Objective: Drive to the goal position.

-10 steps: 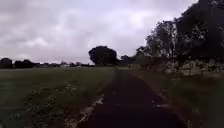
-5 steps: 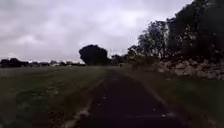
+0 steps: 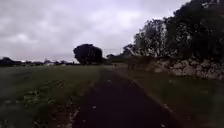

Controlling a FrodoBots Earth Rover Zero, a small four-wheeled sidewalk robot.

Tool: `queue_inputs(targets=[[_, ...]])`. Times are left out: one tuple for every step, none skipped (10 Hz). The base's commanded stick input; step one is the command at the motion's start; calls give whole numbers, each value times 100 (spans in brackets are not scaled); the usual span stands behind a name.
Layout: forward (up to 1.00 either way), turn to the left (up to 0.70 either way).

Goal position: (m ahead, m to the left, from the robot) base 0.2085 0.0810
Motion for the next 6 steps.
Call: queue_inputs(targets=[[19, 0], [0, 0], [0, 0], [0, 0], [0, 0], [0, 0]])
